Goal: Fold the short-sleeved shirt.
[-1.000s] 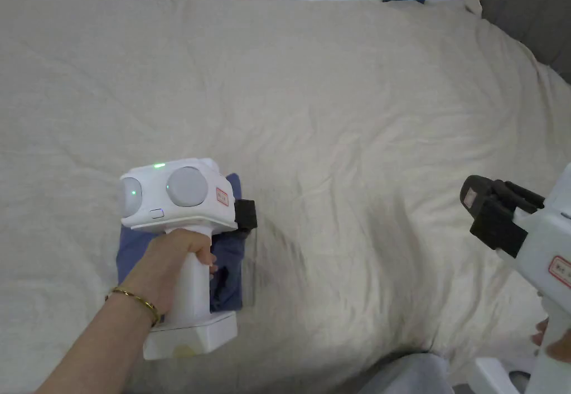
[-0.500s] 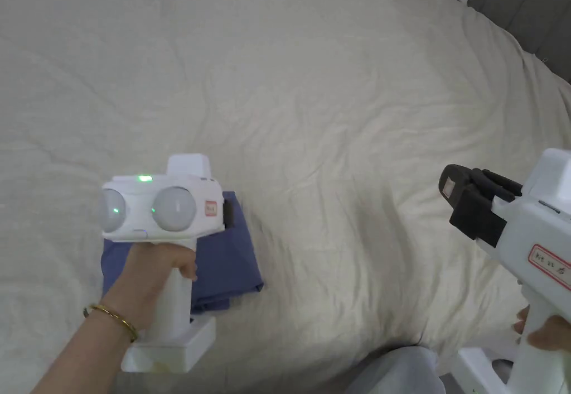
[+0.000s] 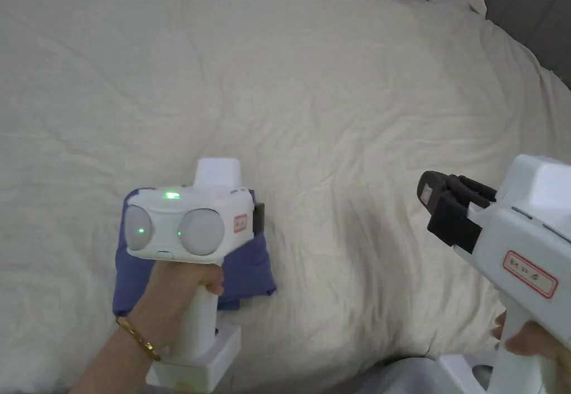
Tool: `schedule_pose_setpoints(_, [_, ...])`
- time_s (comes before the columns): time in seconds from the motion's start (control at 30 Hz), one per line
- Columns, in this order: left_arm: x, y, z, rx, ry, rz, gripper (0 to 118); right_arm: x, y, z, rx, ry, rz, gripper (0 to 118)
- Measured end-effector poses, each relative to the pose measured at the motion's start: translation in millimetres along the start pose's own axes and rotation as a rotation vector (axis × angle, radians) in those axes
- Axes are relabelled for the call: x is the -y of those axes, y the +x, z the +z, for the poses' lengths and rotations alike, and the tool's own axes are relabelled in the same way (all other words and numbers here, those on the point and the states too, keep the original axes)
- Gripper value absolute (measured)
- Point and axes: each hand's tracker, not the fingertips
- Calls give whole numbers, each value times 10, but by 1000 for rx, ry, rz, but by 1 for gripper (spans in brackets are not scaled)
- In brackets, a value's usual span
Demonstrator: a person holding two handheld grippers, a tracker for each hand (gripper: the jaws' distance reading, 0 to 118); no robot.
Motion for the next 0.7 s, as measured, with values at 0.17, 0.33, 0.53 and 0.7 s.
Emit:
schedule_pose_setpoints(0.17, [-124,-265,704,-199,296,-84,2,-79,-351,-196,-74,8,32,2])
schedule_pose_setpoints(0.33, [18,-610,1069,-428,396,-150,2,-81,-941,-551,-131,60,69,2])
schedule_pose_setpoints(0.53, [245,-998,1306,-475,373,-25,2,257,-1585,-1177,-181,-23,90,2])
schedule_pose_setpoints(0.7, [331,-1173,1343,-495,358,21,2,777,-1883,-1666,-160,-223,96,2])
